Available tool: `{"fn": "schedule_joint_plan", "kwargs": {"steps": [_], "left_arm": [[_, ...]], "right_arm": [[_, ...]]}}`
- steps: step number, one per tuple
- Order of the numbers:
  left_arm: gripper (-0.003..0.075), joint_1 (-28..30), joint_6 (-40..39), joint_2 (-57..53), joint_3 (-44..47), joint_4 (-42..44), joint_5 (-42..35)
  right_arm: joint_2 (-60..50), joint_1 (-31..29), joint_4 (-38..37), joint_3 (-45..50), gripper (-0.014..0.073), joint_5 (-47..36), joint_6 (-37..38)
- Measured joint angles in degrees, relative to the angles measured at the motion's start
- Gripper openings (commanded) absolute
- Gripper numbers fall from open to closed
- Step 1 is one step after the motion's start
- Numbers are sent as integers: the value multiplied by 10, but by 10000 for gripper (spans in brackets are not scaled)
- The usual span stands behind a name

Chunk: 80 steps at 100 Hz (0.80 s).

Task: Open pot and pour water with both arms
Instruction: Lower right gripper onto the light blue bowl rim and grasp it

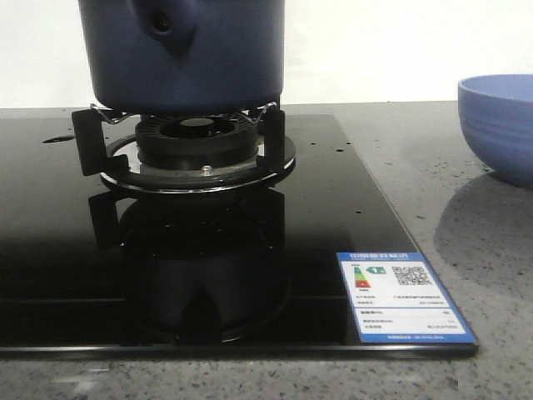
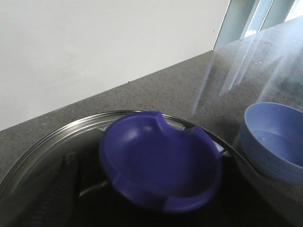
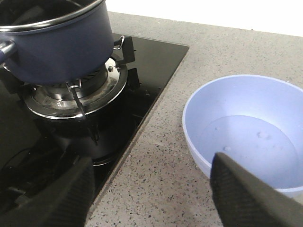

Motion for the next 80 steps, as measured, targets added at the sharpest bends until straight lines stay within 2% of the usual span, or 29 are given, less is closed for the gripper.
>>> {"fn": "schedule_joint_plan", "kwargs": {"steps": [24, 56, 80], "left_arm": [[519, -5, 40, 16, -11, 0, 10], [278, -5, 54, 16, -11, 0, 12], [286, -5, 55, 16, -11, 0, 13]], "right_arm": [[0, 0, 0, 0, 470, 0, 0], [0, 0, 0, 0, 470, 0, 0], [0, 0, 0, 0, 470, 0, 0]]}}
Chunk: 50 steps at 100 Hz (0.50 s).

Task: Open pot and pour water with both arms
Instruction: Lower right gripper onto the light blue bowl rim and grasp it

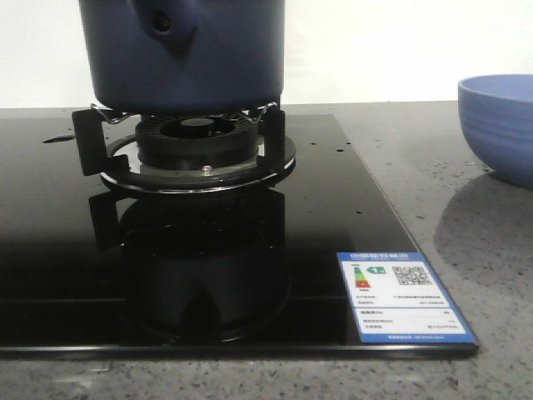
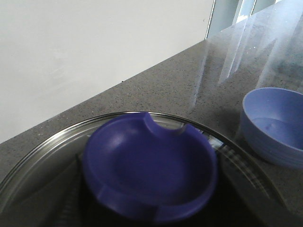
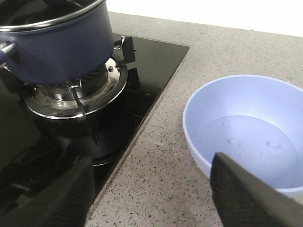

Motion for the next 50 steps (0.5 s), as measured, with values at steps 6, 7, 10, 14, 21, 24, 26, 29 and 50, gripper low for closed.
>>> {"fn": "schedule_joint_plan", "kwargs": {"steps": [6, 7, 10, 14, 21, 24, 26, 29, 50], "left_arm": [[287, 0, 1, 0, 0, 0, 0], [287, 0, 1, 0, 0, 0, 0], [287, 0, 1, 0, 0, 0, 0], [287, 0, 1, 0, 0, 0, 0], [289, 0, 1, 0, 0, 0, 0], [301, 0, 1, 0, 0, 0, 0], [308, 0, 1, 0, 0, 0, 0], [330, 0, 1, 0, 0, 0, 0], [396, 0, 1, 0, 0, 0, 0]], "right_arm": [[0, 0, 0, 0, 470, 0, 0], [0, 0, 0, 0, 470, 0, 0], [0, 0, 0, 0, 470, 0, 0], [0, 0, 0, 0, 470, 0, 0], [0, 0, 0, 0, 470, 0, 0], [0, 0, 0, 0, 470, 0, 0], [0, 0, 0, 0, 470, 0, 0], [0, 0, 0, 0, 470, 0, 0], [0, 0, 0, 0, 470, 0, 0]]}}
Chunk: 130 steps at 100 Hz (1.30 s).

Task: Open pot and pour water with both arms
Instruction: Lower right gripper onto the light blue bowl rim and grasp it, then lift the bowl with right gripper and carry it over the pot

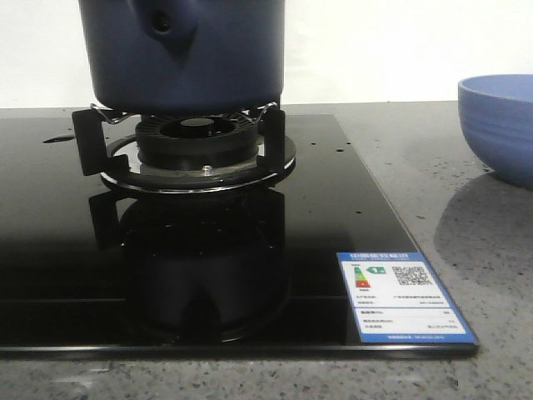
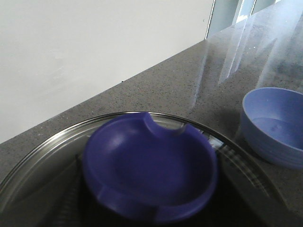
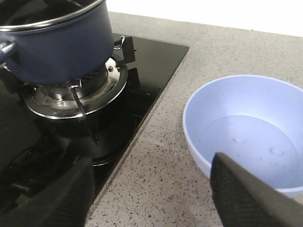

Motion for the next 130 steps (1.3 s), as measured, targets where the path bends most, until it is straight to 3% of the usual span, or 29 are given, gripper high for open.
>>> {"fn": "schedule_joint_plan", "kwargs": {"steps": [44, 69, 88, 130], "left_arm": [[396, 0, 0, 0, -10, 7, 0], [396, 14, -1, -34, -23, 9, 3], [396, 83, -23, -81, -24, 11, 16], [396, 317, -101, -151, -25, 28, 131]], "right_arm": [[0, 0, -6, -1, 470, 1, 3], [34, -29, -40, -59, 470, 51, 39], [125, -93, -75, -142, 470, 138, 61], [423, -179, -111, -338, 470, 269, 81]]}}
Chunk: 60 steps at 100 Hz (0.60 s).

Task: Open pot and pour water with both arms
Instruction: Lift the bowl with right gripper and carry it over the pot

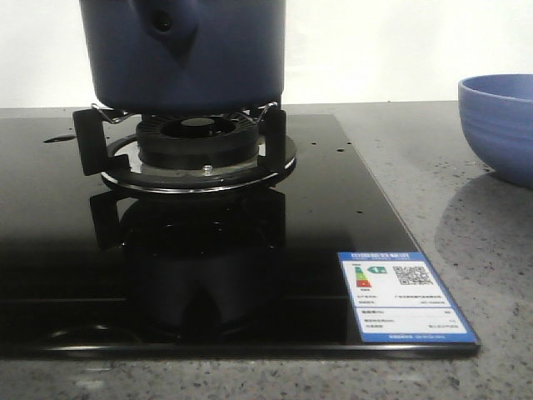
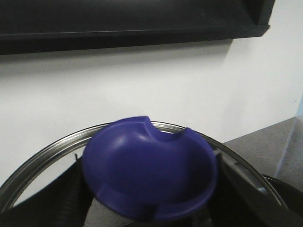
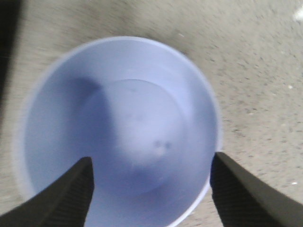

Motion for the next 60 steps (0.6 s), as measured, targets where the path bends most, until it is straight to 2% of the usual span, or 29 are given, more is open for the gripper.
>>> {"fn": "schedule_joint_plan", "kwargs": {"steps": [24, 31, 60], "left_arm": [[396, 31, -13, 0, 0, 9, 19], [396, 31, -14, 0, 0, 14, 22], [396, 31, -15, -1, 0, 23, 25]], "right_arm": [[111, -4, -45, -45, 469, 38, 4], [129, -4, -46, -47, 435, 40, 4], [161, -9, -51, -48, 34, 42, 4]]}}
